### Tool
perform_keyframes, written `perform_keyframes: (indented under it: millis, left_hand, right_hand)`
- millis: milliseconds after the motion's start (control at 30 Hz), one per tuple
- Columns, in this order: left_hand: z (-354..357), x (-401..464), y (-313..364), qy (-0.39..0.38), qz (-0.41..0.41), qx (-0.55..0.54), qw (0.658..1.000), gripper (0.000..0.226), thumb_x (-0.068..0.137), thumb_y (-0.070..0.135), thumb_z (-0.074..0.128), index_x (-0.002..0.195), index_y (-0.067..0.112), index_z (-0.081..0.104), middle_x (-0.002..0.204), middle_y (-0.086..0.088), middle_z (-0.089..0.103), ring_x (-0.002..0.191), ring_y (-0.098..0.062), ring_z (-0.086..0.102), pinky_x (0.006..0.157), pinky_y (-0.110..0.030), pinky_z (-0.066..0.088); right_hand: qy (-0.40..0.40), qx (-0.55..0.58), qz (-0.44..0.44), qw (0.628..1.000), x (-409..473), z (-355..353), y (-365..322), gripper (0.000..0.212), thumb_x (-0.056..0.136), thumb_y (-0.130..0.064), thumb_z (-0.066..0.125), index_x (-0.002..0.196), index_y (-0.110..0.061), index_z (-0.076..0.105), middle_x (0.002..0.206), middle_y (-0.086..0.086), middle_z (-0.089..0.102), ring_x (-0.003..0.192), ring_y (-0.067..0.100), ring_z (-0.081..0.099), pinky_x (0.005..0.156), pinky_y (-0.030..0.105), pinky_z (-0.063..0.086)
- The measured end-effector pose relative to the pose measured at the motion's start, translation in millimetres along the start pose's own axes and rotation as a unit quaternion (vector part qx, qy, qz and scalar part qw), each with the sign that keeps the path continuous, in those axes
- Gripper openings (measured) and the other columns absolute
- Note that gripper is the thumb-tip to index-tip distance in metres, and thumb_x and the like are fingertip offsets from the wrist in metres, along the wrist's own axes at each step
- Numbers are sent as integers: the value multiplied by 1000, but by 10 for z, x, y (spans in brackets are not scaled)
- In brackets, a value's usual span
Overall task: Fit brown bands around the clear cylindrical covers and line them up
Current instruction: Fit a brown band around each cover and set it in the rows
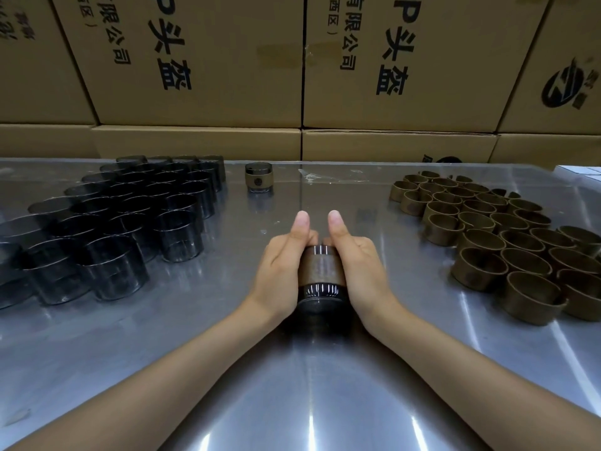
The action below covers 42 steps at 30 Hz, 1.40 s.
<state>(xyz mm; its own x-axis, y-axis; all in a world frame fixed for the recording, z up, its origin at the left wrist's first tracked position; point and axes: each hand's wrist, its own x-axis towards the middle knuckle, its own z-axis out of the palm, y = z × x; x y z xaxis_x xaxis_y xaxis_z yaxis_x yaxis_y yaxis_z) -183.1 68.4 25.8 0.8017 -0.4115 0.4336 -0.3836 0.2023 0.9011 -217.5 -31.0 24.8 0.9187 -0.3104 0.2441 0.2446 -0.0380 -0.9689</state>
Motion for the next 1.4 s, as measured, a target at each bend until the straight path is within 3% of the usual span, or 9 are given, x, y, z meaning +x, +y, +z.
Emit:
perform_keyframes:
  millis: [200, 367, 467, 600, 833, 933, 1067, 1233, 1400]
  left_hand:
    - [10, 12, 46, -9, -6, -11, 1000, 53, 104, 27, 27, 52, 15, 29, 42, 12, 29, 39, -2, 29, 44, -11, 28]
    - [-34, 45, -33, -13, 2, 21, 1000, 54, 103, 32, 34, 53, 14, 30, 48, 11, 32, 45, -3, 31, 48, -16, 29]
    - [-129, 81, -134, -42, 67, 162, 984, 43, 87, 47, 54, 65, 13, 41, 67, 4, 42, 66, -9, 42, 65, -27, 35]
    - [-170, 127, -201, -106, 6, 202, 974, 31, 73, 43, 69, 97, 29, 56, 109, 6, 46, 110, -5, 51, 96, -17, 40]
    - [-289, 397, -430, -15, -8, 229, 973, 34, 76, 10, 80, 87, 27, 52, 110, 7, 47, 106, -12, 56, 91, -19, 48]
    - [-343, 742, -600, 15, 8, 290, 957, 33, 76, 16, 80, 95, 24, 54, 111, 5, 48, 108, -14, 54, 92, -25, 44]
    - [-448, 1257, -817, 59, 28, 399, 915, 37, 80, 30, 77, 110, 18, 57, 116, 1, 55, 113, -16, 52, 87, -26, 39]
    - [-596, 1743, -1034, 60, 83, 583, 806, 45, 86, 46, 66, 120, 18, 58, 124, -1, 60, 123, -21, 47, 103, -36, 35]
    - [-713, 2014, -1171, 67, 65, 627, 774, 46, 90, 48, 59, 127, 20, 56, 136, -2, 54, 139, -23, 31, 117, -46, 15]
  right_hand:
    - [-3, 11, 2, 1000, -4, -14, -6, 68, 98, -40, 42, 77, 23, 56, 68, 18, 51, 57, 15, 48, 47, 15, 38]
    - [29, -12, -29, 999, 17, 17, 21, 73, 94, -48, 42, 64, 19, 49, 63, 14, 44, 56, 17, 42, 49, 21, 36]
    - [74, -97, -102, 987, 83, -7, 80, 61, 88, -54, 38, 52, -5, 45, 57, 2, 43, 66, 21, 44, 67, 28, 36]
    - [115, -181, -147, 966, 209, -152, 142, 46, 89, -52, 38, 48, -32, 45, 60, -12, 45, 77, 5, 43, 71, 11, 32]
    - [111, -224, -87, 964, 329, -236, 273, 18, 101, -41, 38, 104, -29, 50, 111, -13, 39, 114, 4, 37, 89, 2, 22]
    - [89, -232, -33, 968, 355, -248, 304, 15, 100, -41, 37, 111, -33, 42, 118, -9, 37, 117, 5, 36, 93, 17, 24]
    - [58, -281, -30, 957, 356, -235, 308, 15, 97, -44, 37, 103, -34, 46, 105, -18, 45, 112, 2, 36, 80, 15, 25]
    - [2, -355, -21, 935, 359, -230, 313, 23, 88, -53, 30, 87, -38, 47, 96, -27, 47, 102, -3, 33, 84, 13, 30]
    - [-36, -463, -15, 886, 367, -182, 324, 35, 85, -61, 20, 91, -39, 47, 104, -22, 48, 107, 1, 32, 87, 25, 25]
